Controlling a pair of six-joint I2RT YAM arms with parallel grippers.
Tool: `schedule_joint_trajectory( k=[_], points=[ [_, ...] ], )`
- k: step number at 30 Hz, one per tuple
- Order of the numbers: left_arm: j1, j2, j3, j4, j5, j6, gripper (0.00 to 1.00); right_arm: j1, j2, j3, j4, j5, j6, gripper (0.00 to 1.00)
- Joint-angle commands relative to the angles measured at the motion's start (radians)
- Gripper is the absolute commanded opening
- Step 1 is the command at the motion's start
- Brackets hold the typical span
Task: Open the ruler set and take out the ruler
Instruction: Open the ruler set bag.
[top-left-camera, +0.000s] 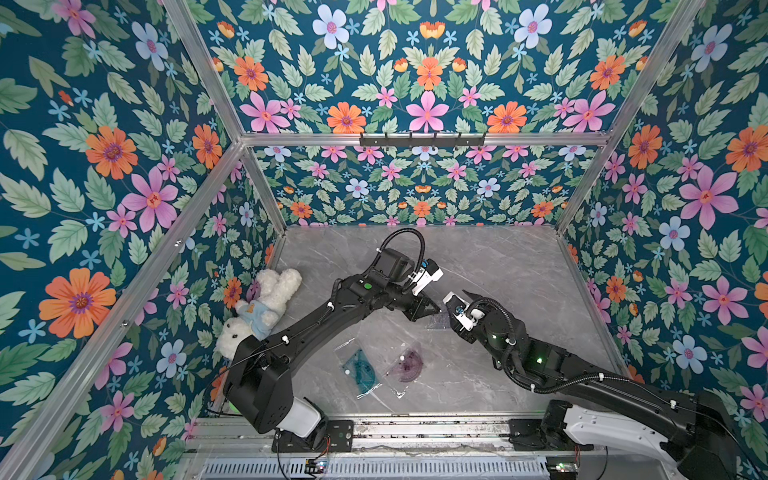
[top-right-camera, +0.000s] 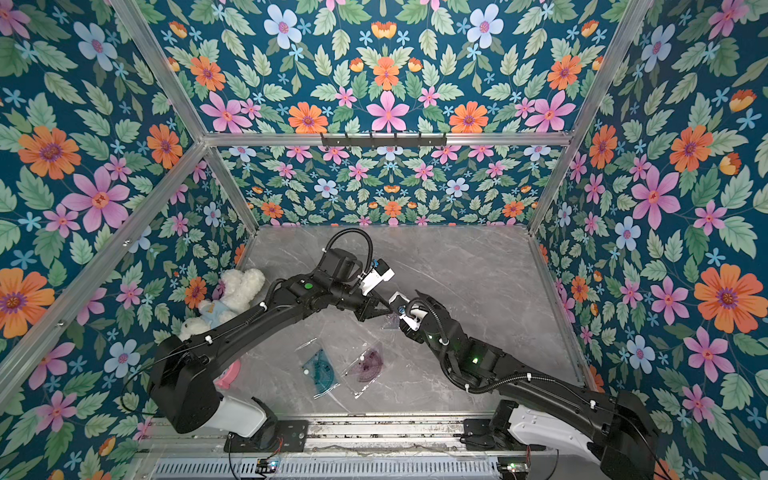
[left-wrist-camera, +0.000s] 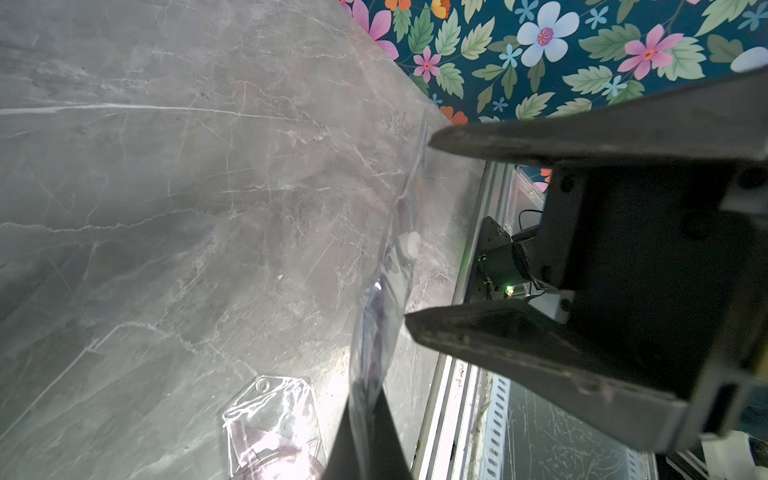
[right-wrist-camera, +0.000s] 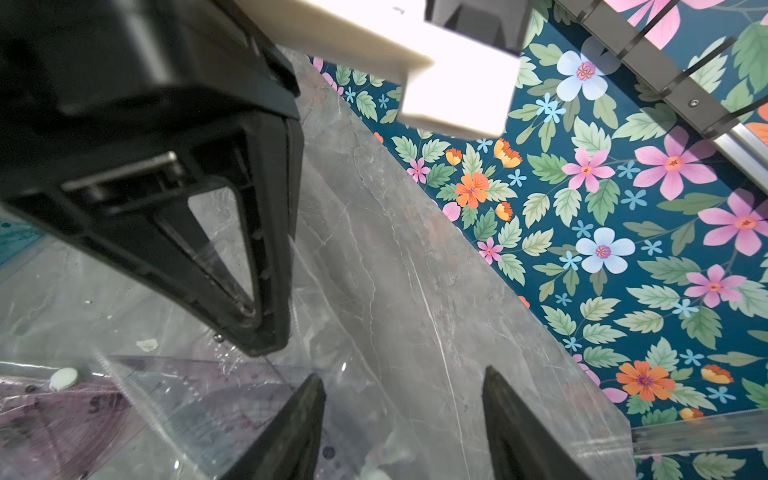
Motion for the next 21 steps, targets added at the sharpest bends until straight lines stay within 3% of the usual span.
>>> schedule_joint_trajectory(
  k=[1,10,17,21],
  points=[
    [-0.001,-0.010,0.001,-0.002,0.017,0.016,0.00,0.001,0.015,0.006,0.027,0.001,-0.022,0.62],
    [-0.002,-0.012,0.019,-0.005,0.014,0.021,0.00,0.001,0.005,-0.027,-0.018,0.008,0.020,0.61],
    [-0.003,-0.008,0.024,-0.030,0.028,0.032,0.00,0.001,0.024,-0.062,0.083,0.096,-0.003,0.45],
    [-0.004,-0.008,0.008,-0.031,0.033,0.031,0.00,-0.001,0.046,-0.065,0.162,0.110,-0.036,0.41]
  ],
)
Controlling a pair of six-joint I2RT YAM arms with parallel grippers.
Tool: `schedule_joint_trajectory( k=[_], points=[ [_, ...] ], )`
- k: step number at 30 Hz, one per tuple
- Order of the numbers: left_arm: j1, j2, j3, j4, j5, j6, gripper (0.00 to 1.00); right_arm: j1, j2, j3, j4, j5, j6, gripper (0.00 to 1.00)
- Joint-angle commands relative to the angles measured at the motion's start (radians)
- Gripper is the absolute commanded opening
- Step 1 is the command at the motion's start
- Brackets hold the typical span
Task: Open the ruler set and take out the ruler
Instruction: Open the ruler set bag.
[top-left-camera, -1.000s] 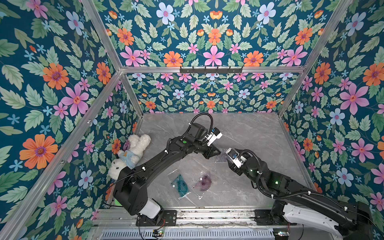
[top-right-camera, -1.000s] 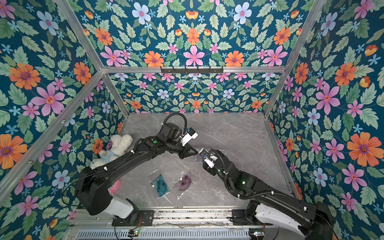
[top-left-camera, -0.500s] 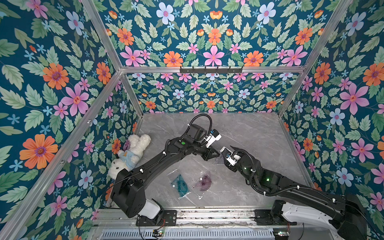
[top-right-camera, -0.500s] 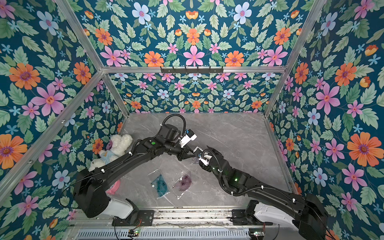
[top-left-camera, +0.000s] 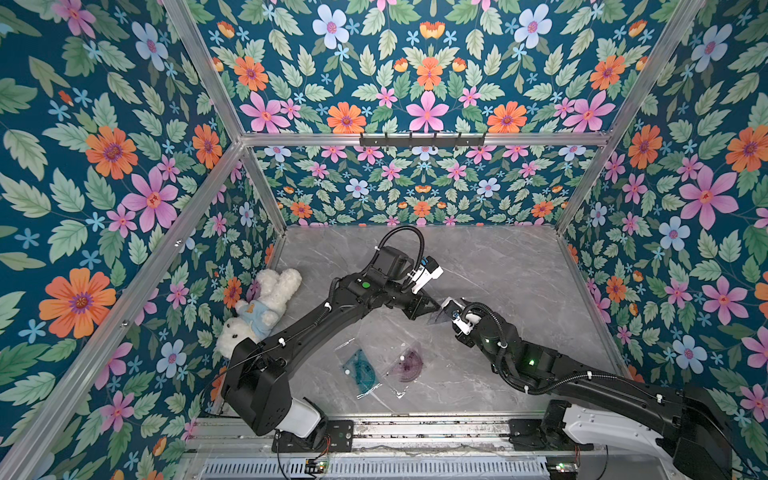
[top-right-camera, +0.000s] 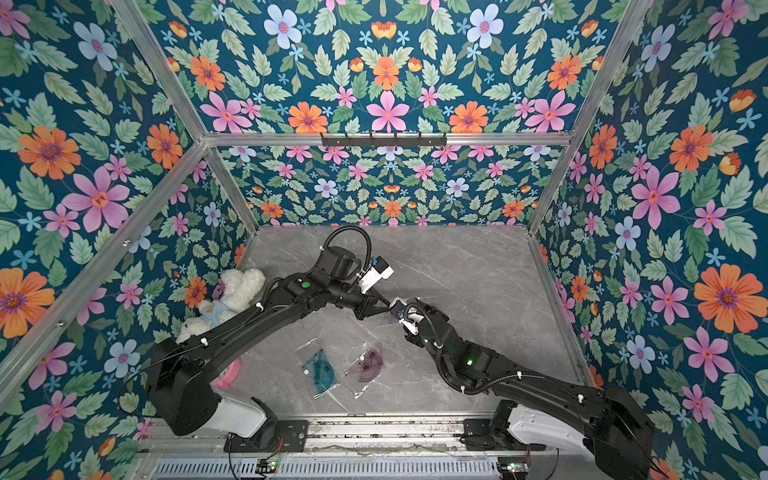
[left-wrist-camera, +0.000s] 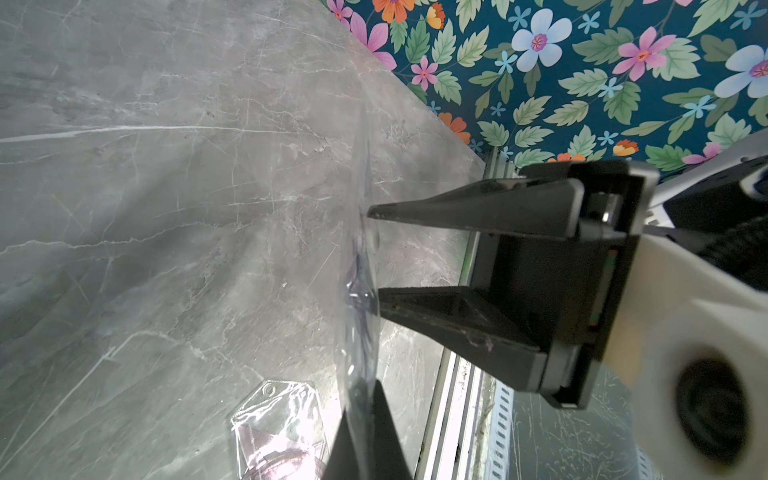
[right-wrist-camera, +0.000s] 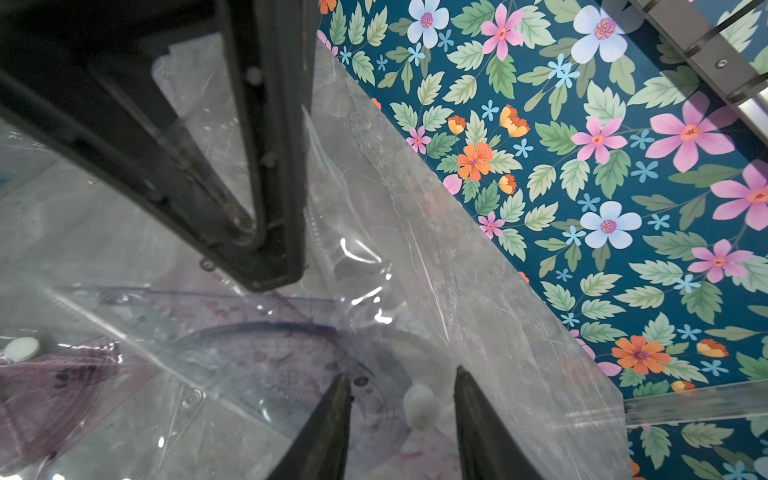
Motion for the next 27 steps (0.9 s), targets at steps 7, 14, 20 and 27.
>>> schedule_joint_trajectory(
  k=[7,14,20,27],
  points=[
    [-0.004,-0.006,-0.023,-0.022,0.042,0.015,0.00,-0.003,0.068,0.023,0.185,0.051,-0.067,0.34],
    [-0.005,-0.009,-0.028,-0.024,0.042,0.022,0.00,-0.003,0.112,0.038,0.217,0.048,-0.071,0.19],
    [-0.004,-0.017,-0.025,-0.019,0.028,0.022,0.00,-0.004,0.128,0.040,0.212,0.036,-0.066,0.00],
    [-0.004,-0.016,-0.017,-0.010,-0.052,-0.002,0.00,-0.004,0.096,0.043,0.188,0.039,-0.050,0.00]
  ],
)
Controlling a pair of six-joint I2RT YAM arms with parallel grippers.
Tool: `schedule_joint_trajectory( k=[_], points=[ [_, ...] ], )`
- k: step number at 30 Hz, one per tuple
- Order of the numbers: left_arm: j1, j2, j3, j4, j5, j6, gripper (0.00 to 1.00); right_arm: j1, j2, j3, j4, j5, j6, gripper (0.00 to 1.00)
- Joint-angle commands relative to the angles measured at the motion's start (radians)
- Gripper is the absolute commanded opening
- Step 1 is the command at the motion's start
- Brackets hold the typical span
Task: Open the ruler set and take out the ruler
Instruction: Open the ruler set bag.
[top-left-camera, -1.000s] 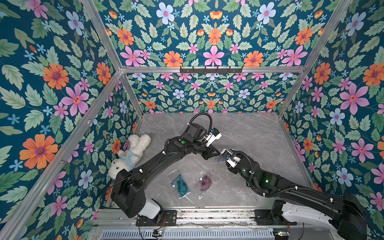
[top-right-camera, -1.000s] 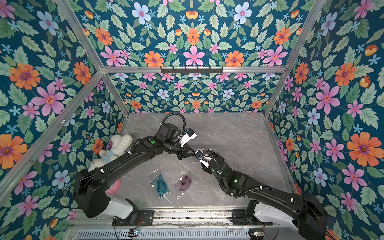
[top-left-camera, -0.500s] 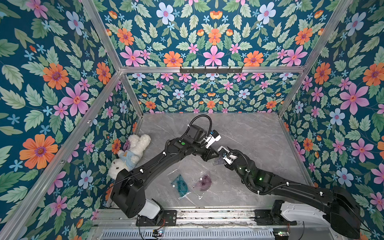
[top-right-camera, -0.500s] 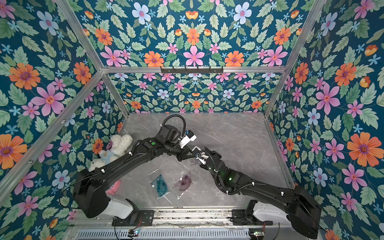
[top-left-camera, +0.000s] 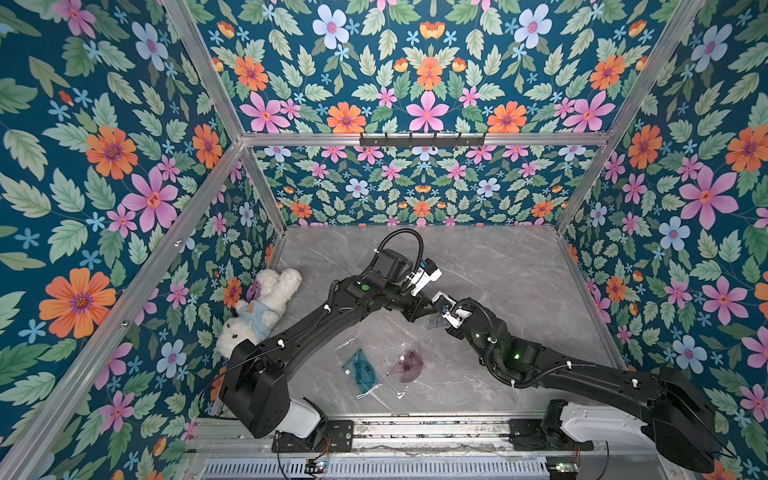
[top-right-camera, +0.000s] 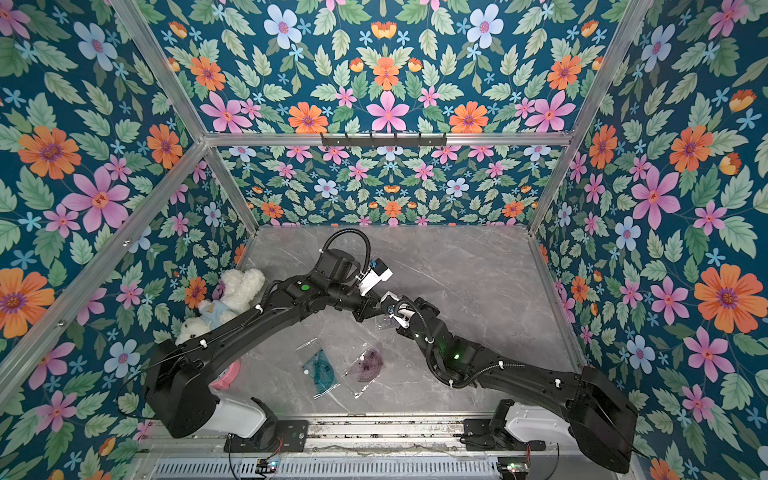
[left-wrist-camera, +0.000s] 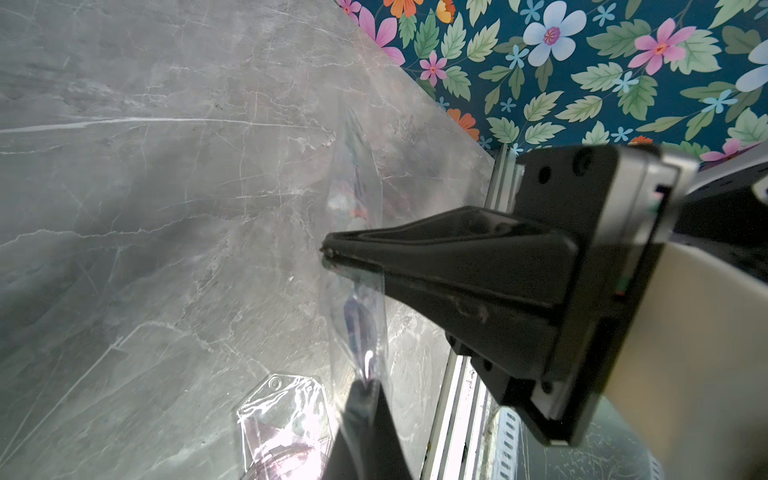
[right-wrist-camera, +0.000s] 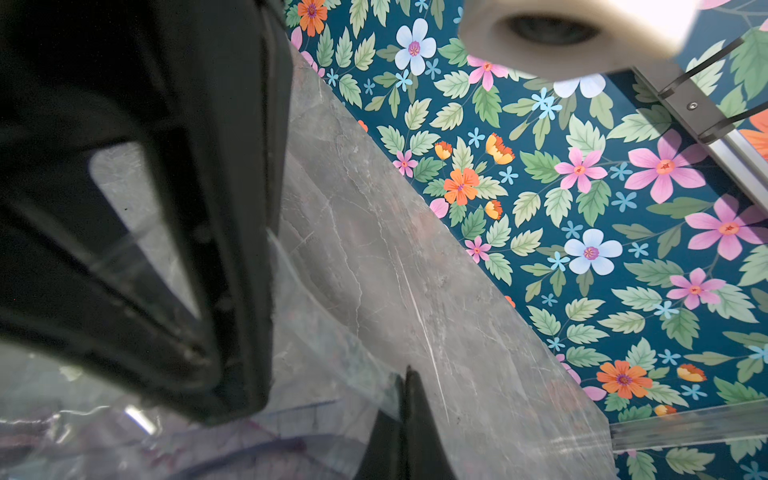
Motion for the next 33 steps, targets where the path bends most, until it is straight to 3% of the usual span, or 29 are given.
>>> schedule_joint_trajectory(
  k=[1,11,20,25,27,33],
  points=[
    [-0.002,-0.001,0.009,-0.022,-0.040,-0.005,0.00,-0.003,-0.024,0.012,0.026,0.017,0.010,0.00],
    [-0.041,-0.007,0.019,-0.077,-0.289,0.069,0.00,-0.044,-0.086,0.048,-0.100,-0.031,0.075,0.00],
    [-0.092,0.024,0.004,-0.094,-0.368,0.095,0.00,-0.056,-0.099,0.091,-0.190,-0.078,0.115,0.00],
    [-0.093,-0.006,-0.036,0.003,-0.327,0.038,0.00,-0.056,-0.112,0.100,-0.197,-0.082,0.153,0.00],
    [-0.091,-0.024,-0.056,0.062,-0.314,-0.003,0.00,-0.056,-0.121,0.101,-0.201,-0.089,0.174,0.21],
    [-0.074,-0.067,-0.109,0.240,-0.306,-0.155,0.00,-0.057,-0.180,0.090,-0.223,-0.101,0.243,0.49]
  ],
)
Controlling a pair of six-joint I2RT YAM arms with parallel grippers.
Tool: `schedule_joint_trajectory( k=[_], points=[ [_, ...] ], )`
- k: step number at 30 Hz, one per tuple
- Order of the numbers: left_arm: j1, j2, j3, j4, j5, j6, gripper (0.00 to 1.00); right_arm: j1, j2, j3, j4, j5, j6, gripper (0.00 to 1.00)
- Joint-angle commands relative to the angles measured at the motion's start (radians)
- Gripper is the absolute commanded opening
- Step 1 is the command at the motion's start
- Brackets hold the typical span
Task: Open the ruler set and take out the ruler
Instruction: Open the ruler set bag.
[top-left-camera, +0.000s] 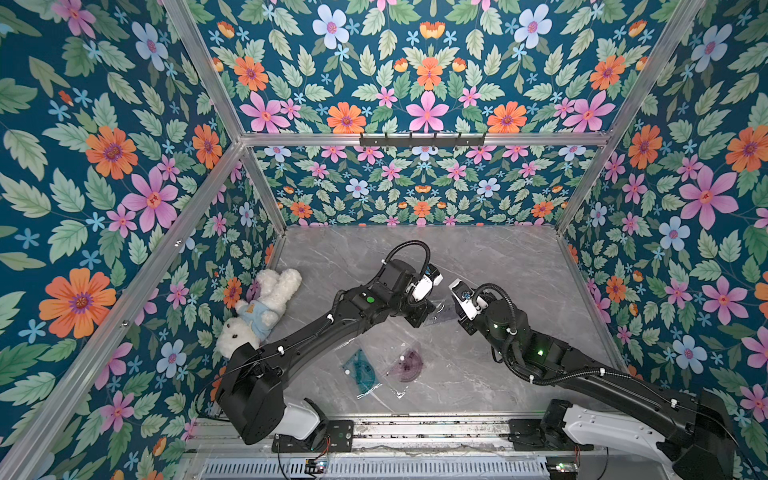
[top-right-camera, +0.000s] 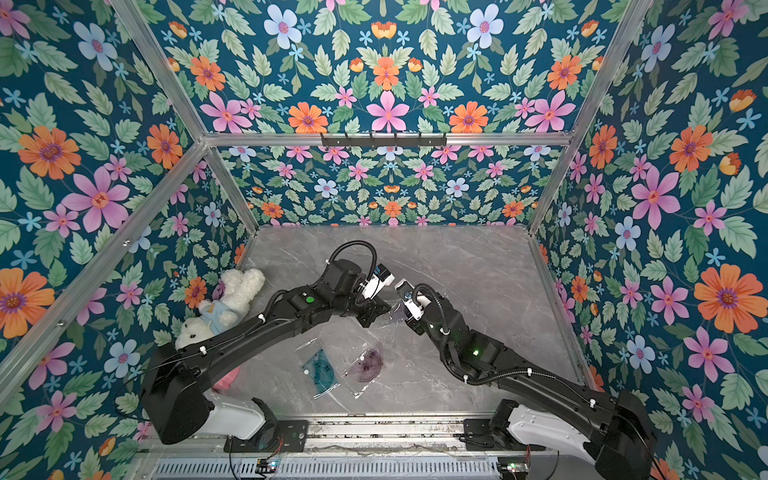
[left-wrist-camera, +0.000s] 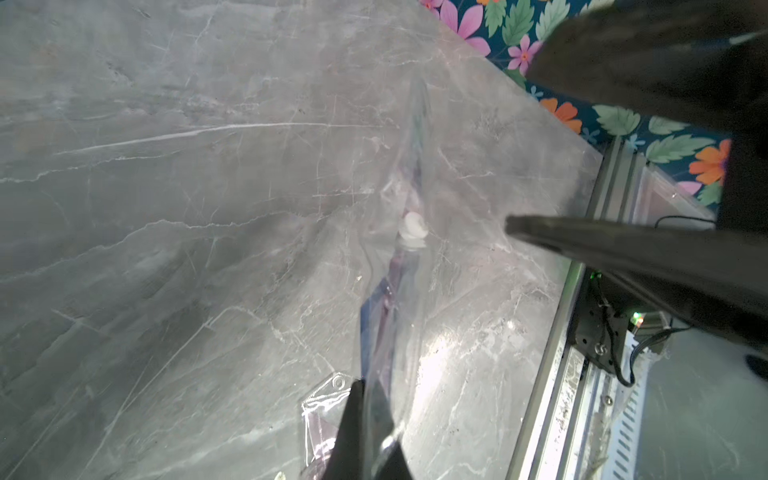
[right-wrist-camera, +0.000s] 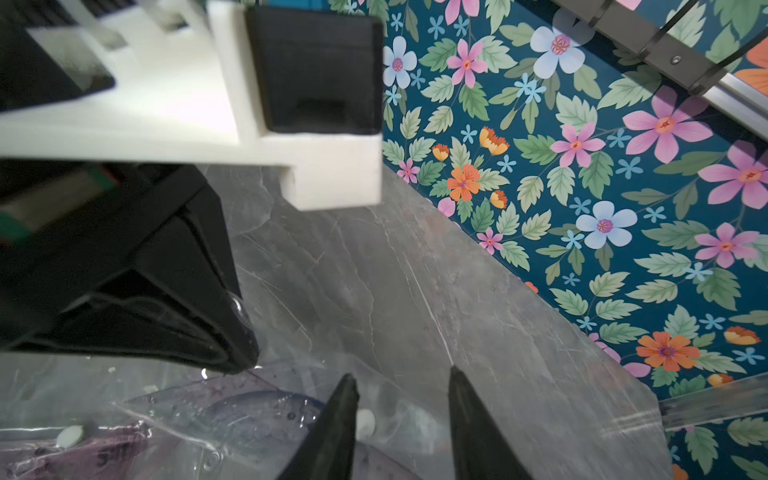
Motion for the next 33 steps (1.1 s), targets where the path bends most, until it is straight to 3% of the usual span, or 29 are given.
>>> schedule_joint_trajectory(
  k=[1,5,9,12,16,20,24,33],
  points=[
    [0.011,-0.026,-0.027,0.156,0.003,-0.133,0.00,0.000,-0.039,-0.006,0.014,0.009,0.065,0.52],
    [0.039,-0.070,-0.118,0.363,-0.011,-0.301,0.00,0.000,-0.145,-0.028,-0.040,0.011,0.164,0.66],
    [0.058,-0.103,-0.240,0.625,-0.032,-0.459,0.00,-0.054,-0.312,-0.035,-0.190,-0.027,0.380,0.81],
    [0.058,-0.114,-0.301,0.788,-0.052,-0.529,0.00,-0.166,-0.419,-0.055,-0.257,-0.172,0.542,0.85],
    [0.058,-0.127,-0.346,0.946,-0.069,-0.579,0.00,-0.345,-0.450,-0.078,-0.278,-0.463,0.739,0.86],
    [0.058,-0.142,-0.362,1.031,-0.091,-0.593,0.00,-0.469,-0.389,-0.114,-0.163,-0.714,0.898,0.87],
    [0.058,-0.155,-0.382,1.118,-0.112,-0.612,0.00,-0.528,-0.345,-0.178,0.047,-0.846,1.020,0.92],
    [0.056,-0.086,-0.362,1.262,-0.070,-0.700,0.00,-0.566,-0.241,-0.315,0.490,-0.921,1.168,0.99]
  ],
)
